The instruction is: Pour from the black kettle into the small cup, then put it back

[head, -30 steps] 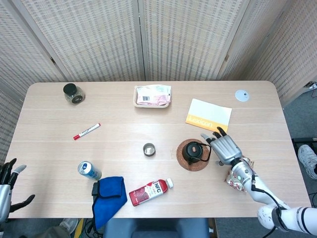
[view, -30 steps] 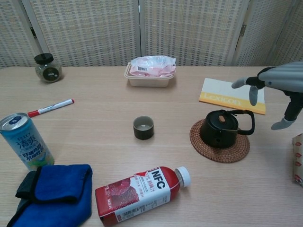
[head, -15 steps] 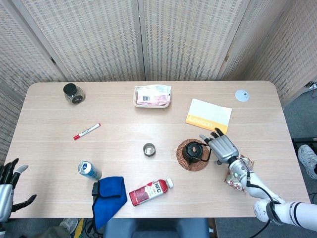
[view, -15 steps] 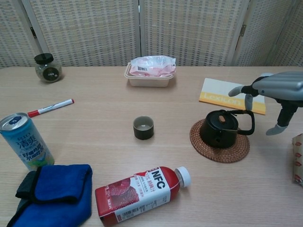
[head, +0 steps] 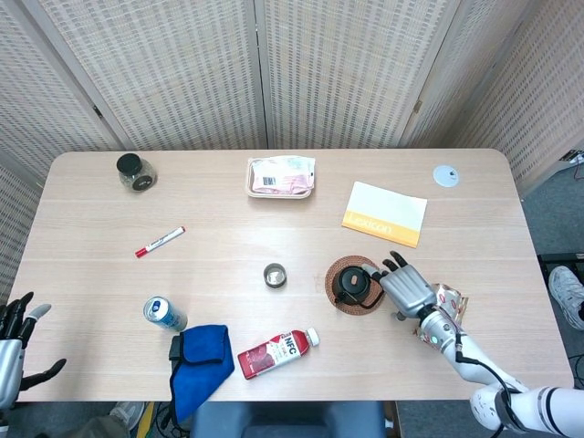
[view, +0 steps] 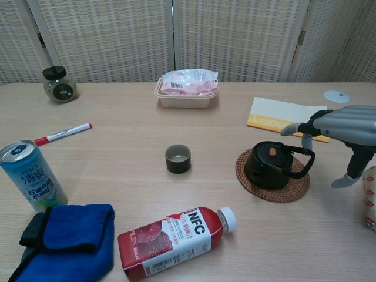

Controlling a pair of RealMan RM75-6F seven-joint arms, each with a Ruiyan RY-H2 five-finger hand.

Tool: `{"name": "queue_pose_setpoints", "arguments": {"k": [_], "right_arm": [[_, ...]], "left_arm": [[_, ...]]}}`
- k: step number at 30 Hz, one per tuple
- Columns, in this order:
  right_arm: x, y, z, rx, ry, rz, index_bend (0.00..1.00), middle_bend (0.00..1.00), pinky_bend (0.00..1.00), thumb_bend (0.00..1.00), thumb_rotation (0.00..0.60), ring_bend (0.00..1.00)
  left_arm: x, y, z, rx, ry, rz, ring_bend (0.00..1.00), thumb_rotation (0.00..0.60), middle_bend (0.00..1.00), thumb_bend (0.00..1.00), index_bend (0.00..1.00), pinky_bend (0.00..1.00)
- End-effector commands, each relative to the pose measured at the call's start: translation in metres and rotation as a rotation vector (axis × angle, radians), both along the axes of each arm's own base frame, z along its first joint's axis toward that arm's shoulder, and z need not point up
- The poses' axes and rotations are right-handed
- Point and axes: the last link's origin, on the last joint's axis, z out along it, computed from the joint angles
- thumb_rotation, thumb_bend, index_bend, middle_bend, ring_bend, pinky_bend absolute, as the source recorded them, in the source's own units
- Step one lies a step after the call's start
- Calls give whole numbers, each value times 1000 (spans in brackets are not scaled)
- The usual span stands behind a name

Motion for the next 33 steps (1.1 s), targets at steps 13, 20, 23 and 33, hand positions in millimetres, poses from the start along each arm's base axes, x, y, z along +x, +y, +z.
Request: {"name": "queue_pose_setpoints", "arguments": {"k": [13, 20, 23, 33], "right_arm": [[24, 24, 17, -28, -113, 152, 254, 333, 35, 0, 600, 267], [22, 26, 13, -12, -124, 178, 319, 381, 35, 0, 600, 299], [19, 25, 10, 0, -125, 182, 339, 399, 35, 0, 600, 305], [11, 19, -1, 28, -98, 208, 371, 427, 35, 0, 600, 315]], "left_arm": [[0, -3, 2, 7, -7, -2, 40, 600, 23, 56, 176, 0], [0, -6, 2, 9, -8, -1, 40, 600, 23, 56, 176, 0], [-1, -7, 2, 11, -8, 1, 40, 600, 23, 56, 176, 0], [-1, -7, 3, 11, -4, 5, 40, 600, 23, 56, 176, 0]]}}
